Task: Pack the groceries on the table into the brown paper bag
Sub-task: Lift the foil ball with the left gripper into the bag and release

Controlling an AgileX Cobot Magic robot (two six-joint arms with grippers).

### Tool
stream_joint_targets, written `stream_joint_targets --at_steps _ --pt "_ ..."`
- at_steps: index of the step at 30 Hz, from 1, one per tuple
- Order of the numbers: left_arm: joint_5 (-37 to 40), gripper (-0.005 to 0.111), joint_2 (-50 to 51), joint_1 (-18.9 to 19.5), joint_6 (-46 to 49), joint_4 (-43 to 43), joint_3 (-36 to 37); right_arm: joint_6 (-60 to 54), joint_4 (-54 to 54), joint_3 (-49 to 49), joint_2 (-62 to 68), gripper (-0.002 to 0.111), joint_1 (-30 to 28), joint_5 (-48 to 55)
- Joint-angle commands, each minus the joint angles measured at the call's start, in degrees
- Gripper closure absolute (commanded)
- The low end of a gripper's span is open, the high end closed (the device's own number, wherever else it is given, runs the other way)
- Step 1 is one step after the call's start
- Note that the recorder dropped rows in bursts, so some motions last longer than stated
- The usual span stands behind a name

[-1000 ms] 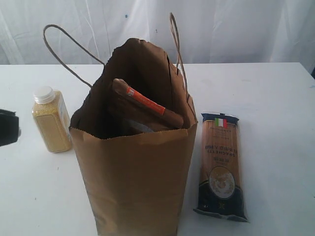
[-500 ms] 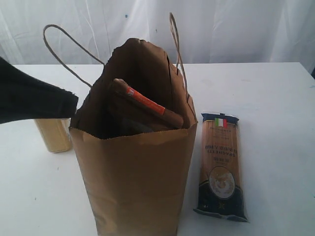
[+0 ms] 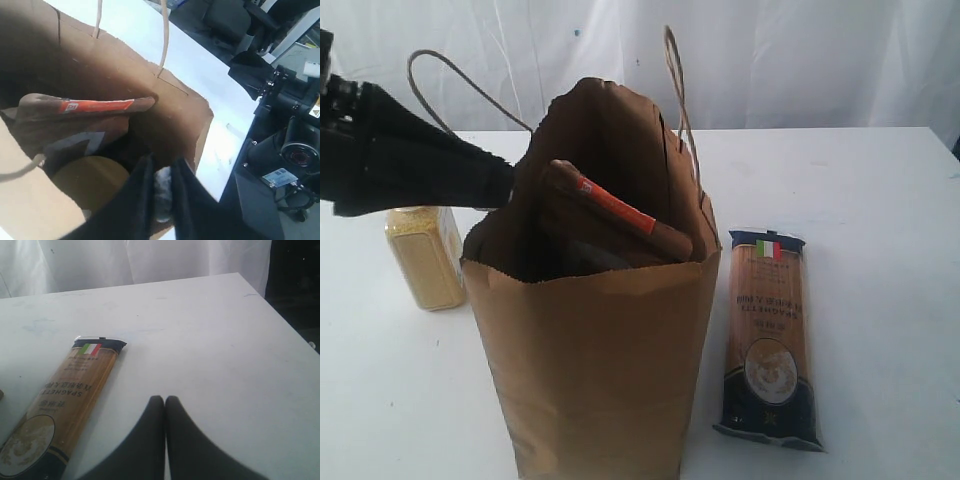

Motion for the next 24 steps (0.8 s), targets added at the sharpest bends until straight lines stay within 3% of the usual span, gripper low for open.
stream_joint_targets --at_steps 1,11,14,19,21,24 --pt "0.39 0.107 1.97 -0.15 3.88 -4.87 -0.38 0.0 0.03 0.11 -0.33 0.108 -0.22 -0.33" --pt "-3.07 0.104 5.16 -0.15 6.78 -5.1 -0.38 0.0 0.03 0.11 -0.33 0.108 -0.22 -0.33" --pt "-4.73 0.087 5.06 -0.15 6.78 -5.99 -0.38 0.0 0.03 0.11 -0.33 0.108 -0.22 -0.33" --pt "-4.41 0.042 5.06 -0.15 6.78 -6.37 -0.38 0.0 0.03 0.11 -0.33 0.108 -0.22 -0.33" --pt "-4.28 0.038 5.06 -0.15 6.78 -6.37 -0.38 0.1 0.03 0.11 -0.33 0.108 -0.22 -0.33" --pt "-4.0 0.04 5.06 -0.15 6.78 -7.96 -0.38 0.91 0.03 0.11 -0.33 0.108 -0.22 -0.33"
